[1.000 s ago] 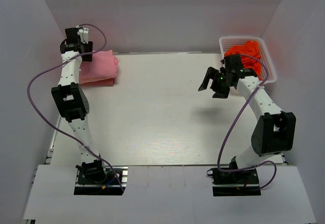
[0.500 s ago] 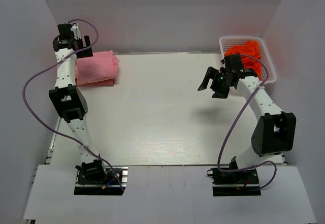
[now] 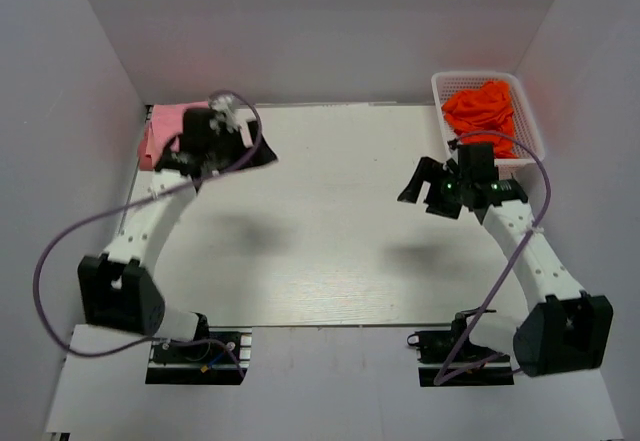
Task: Fold and stack the t-shirts
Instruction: Put the neatly folded tshirt into the corner of the board with the left arm
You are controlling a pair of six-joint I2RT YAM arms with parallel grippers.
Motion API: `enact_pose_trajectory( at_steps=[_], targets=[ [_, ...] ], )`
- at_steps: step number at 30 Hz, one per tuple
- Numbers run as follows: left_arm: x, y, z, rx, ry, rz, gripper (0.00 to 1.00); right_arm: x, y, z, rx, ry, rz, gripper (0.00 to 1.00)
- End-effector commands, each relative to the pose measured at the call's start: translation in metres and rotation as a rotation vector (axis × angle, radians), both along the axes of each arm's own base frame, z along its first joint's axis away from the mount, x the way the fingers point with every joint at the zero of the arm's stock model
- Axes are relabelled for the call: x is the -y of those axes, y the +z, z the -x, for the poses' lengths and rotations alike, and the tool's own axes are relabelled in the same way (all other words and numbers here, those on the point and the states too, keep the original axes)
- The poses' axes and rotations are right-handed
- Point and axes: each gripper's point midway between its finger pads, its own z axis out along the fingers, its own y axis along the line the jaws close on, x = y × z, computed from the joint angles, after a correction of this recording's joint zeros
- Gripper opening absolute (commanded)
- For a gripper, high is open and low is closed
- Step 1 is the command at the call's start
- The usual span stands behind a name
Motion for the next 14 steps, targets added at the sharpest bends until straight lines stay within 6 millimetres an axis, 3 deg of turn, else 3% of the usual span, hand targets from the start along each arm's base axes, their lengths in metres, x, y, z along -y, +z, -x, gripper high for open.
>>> enact_pose_trajectory(
  at_steps=[1, 2, 4, 5, 6, 8, 14],
  targets=[
    [0.060, 0.020, 0.053, 0.098, -0.099, 0.177, 1.00, 0.001, 0.006, 0.005, 0.117, -0.004, -0.027, 0.90],
    [0.063, -0.002, 0.069, 0.049, -0.104, 0.154, 1.00, 0.001, 0.011, 0.009, 0.144, -0.006, -0.037, 0.90],
    [0.072, -0.012, 0.094, 0.021, -0.105, 0.113, 1.00, 0.001, 0.001, 0.019, 0.133, -0.007, -0.045, 0.90],
    [0.072, -0.033, 0.109, -0.040, -0.111, 0.084, 1.00, 0.001, 0.002, 0.021, 0.141, -0.012, -0.053, 0.90],
    [0.073, -0.040, 0.117, -0.052, -0.131, 0.067, 1.00, 0.001, 0.001, 0.022, 0.146, -0.011, -0.060, 0.90],
    [0.077, -0.050, 0.134, -0.076, -0.166, 0.065, 1.00, -0.001, -0.005, 0.028, 0.142, -0.007, -0.076, 0.90],
    [0.068, -0.049, 0.142, -0.041, -0.134, 0.010, 1.00, -0.003, -0.011, 0.040, 0.150, 0.005, -0.101, 0.90]
  ],
)
